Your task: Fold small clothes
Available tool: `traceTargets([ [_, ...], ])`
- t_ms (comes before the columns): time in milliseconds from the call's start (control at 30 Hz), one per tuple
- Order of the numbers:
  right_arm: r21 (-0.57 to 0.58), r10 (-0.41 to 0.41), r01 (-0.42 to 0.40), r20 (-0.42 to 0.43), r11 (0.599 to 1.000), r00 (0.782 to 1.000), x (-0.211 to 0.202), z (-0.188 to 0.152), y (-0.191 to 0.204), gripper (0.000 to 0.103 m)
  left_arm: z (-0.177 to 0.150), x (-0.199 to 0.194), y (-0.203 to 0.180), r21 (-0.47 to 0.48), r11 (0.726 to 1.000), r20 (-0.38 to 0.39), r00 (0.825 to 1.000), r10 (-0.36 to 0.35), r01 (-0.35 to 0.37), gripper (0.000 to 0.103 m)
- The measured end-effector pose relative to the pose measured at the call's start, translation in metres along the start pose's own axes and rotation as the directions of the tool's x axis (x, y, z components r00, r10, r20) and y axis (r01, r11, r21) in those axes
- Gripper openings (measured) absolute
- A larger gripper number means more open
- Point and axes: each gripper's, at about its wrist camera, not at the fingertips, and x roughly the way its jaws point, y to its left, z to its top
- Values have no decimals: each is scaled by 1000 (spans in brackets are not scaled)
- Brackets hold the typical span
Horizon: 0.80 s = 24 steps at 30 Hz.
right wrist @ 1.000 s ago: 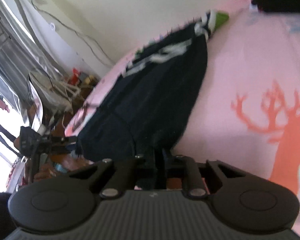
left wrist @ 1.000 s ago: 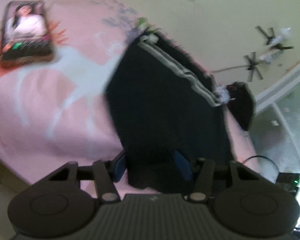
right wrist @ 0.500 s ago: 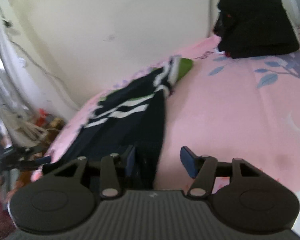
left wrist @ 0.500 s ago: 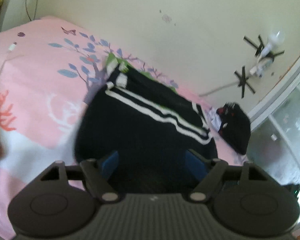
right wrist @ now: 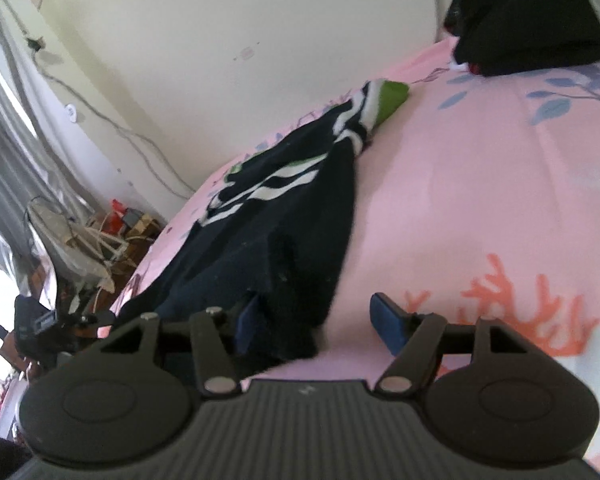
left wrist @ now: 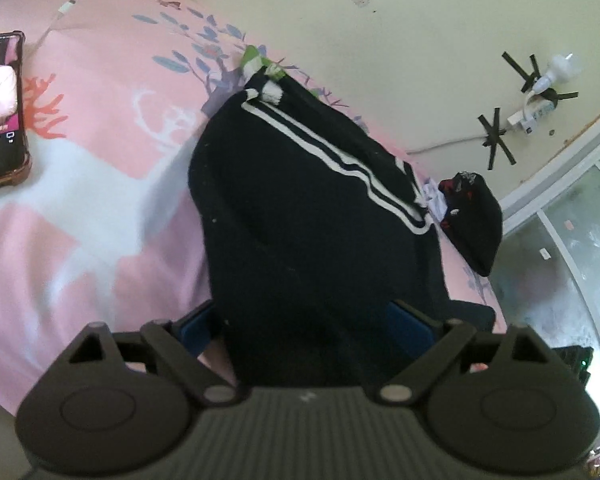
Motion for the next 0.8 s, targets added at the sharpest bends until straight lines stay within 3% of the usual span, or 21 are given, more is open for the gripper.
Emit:
traceTargets([
  [67, -15, 14, -14, -11, 1000, 1000, 1, 1, 2, 61, -1, -6, 3, -17, 999, 4, 999, -45, 45, 95],
  [100, -20, 23, -23, -15, 1000, 1000, 2, 1, 2, 39, -1, -9, 3, -19, 998, 7, 998, -65, 65, 93],
  [133, -26, 33, -33, -18, 999, 999, 2, 2, 3, 18, -1, -14, 2, -14, 996, 12, 996, -85, 85, 81],
  [167, -33, 38, -39, -25, 999, 999, 1, 2, 4, 9, -2, -18, 1, -3, 995, 19, 995, -100, 101, 49],
  [233, -40, 48, -49, -19, 998, 999, -6, 3, 6, 7, 1, -31, -1, 1, 992, 24, 992, -126, 126, 12],
  [400, -81, 184, -190, -77, 978, 980, -36, -4, 20, 7, 8, -65, -6, 3, 994, 55, 992, -111, 111, 12],
  [533, -131, 239, -256, -131, 958, 962, -41, -9, 34, 7, 20, -76, 2, -43, 991, 91, 988, -126, 130, 11],
  [667, -55, 276, -277, -37, 959, 961, -31, 18, 25, 7, 50, -68, 6, -77, 983, 131, 979, -158, 169, 11],
  [800, 71, 224, -229, 75, 971, 972, 9, 73, 2, 7, 110, -30, -9, -57, 983, 151, 975, -164, 174, 10],
])
